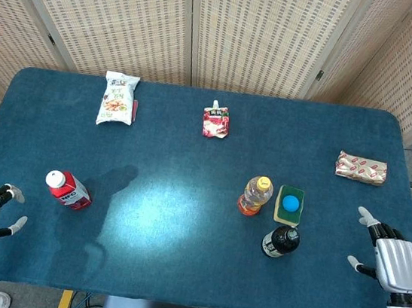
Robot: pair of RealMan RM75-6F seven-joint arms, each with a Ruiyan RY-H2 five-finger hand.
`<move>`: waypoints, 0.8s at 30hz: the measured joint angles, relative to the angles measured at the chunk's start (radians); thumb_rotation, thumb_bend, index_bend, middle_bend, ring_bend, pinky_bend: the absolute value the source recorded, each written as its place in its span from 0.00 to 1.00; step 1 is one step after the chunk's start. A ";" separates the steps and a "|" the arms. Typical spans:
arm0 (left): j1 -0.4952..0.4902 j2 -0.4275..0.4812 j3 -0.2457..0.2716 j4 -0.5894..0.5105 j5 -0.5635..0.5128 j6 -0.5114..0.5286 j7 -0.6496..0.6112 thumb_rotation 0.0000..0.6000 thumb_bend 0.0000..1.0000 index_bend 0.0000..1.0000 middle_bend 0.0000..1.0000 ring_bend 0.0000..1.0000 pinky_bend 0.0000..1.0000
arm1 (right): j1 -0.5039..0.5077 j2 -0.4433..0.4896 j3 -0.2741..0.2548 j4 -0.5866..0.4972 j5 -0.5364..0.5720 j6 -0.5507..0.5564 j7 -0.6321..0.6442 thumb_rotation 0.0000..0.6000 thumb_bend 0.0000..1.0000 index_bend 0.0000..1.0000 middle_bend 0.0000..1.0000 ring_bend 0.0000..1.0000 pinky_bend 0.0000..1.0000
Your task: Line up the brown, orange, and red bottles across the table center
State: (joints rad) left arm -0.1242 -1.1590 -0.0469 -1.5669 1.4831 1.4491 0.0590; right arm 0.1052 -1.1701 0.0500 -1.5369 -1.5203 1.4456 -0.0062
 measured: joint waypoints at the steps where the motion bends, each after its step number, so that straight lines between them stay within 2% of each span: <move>1: 0.001 -0.001 0.001 0.001 -0.001 0.000 0.002 1.00 0.23 0.46 0.36 0.45 0.67 | 0.002 -0.002 -0.001 0.000 -0.004 -0.002 0.001 1.00 0.05 0.13 0.30 0.30 0.40; 10: 0.006 -0.004 0.005 0.002 -0.012 -0.002 0.020 1.00 0.23 0.47 0.36 0.45 0.67 | 0.029 -0.017 -0.006 0.003 -0.026 -0.032 0.019 1.00 0.04 0.13 0.29 0.27 0.40; 13: 0.013 0.001 0.005 -0.003 -0.016 0.006 0.018 1.00 0.23 0.47 0.36 0.45 0.67 | 0.045 -0.022 -0.011 0.003 -0.037 -0.057 0.043 1.00 0.00 0.13 0.25 0.23 0.40; 17: 0.016 0.010 0.003 -0.005 -0.017 0.011 0.004 1.00 0.23 0.47 0.36 0.45 0.67 | 0.068 -0.019 -0.022 -0.009 -0.062 -0.087 0.092 1.00 0.00 0.13 0.20 0.19 0.39; 24: 0.014 0.017 0.001 -0.007 -0.022 0.002 -0.008 1.00 0.23 0.47 0.36 0.45 0.67 | 0.108 -0.009 -0.037 -0.039 -0.106 -0.121 0.213 1.00 0.00 0.13 0.19 0.19 0.37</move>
State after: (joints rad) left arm -0.1098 -1.1417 -0.0455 -1.5738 1.4606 1.4513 0.0508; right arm 0.2136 -1.1792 0.0131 -1.5757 -1.6260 1.3247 0.2066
